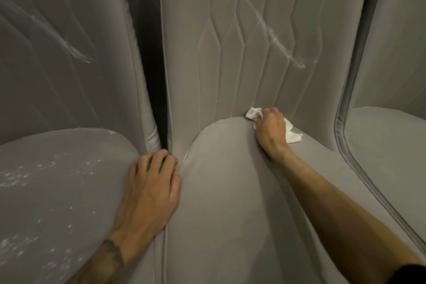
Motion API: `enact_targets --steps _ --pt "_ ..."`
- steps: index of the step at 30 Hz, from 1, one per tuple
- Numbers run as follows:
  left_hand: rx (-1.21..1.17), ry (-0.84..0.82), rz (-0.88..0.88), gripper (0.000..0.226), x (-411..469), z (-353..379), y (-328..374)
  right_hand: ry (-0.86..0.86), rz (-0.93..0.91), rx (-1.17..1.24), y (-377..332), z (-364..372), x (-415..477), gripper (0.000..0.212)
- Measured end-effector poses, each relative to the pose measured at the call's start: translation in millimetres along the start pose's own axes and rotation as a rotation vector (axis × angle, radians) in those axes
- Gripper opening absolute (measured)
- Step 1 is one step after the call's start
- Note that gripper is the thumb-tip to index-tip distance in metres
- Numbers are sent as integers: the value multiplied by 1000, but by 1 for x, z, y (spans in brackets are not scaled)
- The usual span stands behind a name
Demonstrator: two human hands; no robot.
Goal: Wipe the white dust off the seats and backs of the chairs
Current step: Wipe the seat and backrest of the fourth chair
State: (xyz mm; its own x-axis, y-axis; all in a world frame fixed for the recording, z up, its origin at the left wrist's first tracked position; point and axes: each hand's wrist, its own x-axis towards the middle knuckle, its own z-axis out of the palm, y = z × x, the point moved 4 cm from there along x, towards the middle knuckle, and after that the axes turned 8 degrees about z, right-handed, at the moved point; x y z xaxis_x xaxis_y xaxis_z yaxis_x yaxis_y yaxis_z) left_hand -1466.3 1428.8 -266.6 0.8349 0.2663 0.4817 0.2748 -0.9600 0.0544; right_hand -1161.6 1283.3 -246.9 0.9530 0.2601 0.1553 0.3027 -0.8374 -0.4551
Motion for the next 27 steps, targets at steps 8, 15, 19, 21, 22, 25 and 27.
enact_targets --steps 8,15,19,21,22,25,27 --pt "5 11 18 22 -1 -1 -2 -318 -518 121 -86 23 -61 22" --pt "14 -1 6 20 1 2 -2 -162 -284 23 -87 32 -49 27" --pt "25 -21 13 23 0 0 -1 -296 -576 54 -104 38 -102 13" --pt "16 -31 8 23 1 -4 -1 -313 -593 23 -92 23 -85 10" --pt "7 -35 4 24 1 -5 0 -280 -547 1 -84 18 -70 12" --pt "-2 -61 -3 27 2 -8 2 -173 -352 -3 -81 16 -44 22" --pt "-4 -79 -10 30 2 -9 2 -185 -384 22 -102 25 -69 19"
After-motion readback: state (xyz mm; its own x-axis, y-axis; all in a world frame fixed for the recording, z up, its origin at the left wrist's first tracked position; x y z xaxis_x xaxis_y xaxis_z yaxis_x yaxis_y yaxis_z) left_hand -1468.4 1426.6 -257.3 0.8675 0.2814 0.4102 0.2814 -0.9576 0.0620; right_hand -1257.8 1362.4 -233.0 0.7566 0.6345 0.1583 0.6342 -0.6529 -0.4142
